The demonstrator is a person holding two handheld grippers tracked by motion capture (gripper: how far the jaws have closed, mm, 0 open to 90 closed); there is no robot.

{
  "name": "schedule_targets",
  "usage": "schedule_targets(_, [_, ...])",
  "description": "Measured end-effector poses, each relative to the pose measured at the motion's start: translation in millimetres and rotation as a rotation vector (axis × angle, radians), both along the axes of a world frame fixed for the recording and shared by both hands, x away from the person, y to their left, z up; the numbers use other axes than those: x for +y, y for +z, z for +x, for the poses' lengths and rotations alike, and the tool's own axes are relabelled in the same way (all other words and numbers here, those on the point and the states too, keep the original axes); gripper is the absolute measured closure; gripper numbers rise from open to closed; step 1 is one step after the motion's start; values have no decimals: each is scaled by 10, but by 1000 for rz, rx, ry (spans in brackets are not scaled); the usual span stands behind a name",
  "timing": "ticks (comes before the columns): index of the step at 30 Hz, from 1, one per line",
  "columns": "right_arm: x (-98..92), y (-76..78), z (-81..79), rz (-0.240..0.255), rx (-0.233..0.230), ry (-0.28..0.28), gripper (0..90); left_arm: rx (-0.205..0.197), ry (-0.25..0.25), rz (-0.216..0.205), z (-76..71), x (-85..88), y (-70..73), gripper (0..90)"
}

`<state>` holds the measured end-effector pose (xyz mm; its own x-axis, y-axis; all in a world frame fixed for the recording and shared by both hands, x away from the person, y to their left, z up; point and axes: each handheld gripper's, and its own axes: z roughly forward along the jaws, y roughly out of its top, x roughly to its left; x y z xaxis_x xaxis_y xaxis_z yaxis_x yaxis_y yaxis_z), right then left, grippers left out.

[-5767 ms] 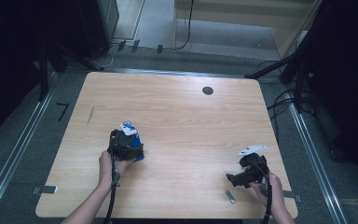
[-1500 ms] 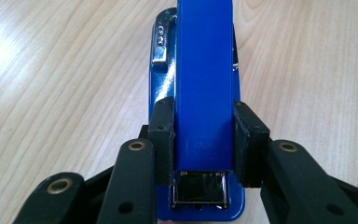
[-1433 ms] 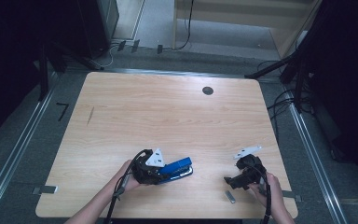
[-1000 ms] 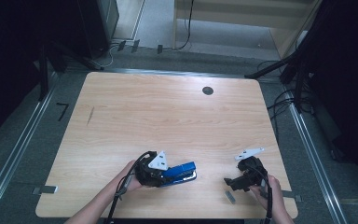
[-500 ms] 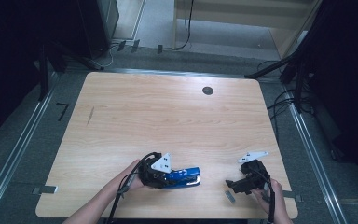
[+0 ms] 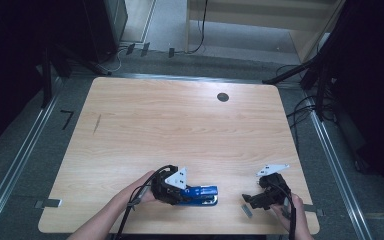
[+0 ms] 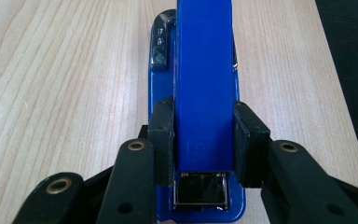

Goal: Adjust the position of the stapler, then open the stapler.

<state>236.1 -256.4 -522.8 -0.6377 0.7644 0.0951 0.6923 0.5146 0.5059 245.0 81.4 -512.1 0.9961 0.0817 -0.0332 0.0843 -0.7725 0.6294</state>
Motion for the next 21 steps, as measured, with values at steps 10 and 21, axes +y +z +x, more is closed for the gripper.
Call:
schedule_targets(10, [18, 14, 7, 1, -4, -2, 71, 25, 42, 19, -40, -115, 2, 342])
schedule_targets(21, [34, 28, -1, -2, 0, 2, 71, -9, 181, -6, -40, -216, 77, 207])
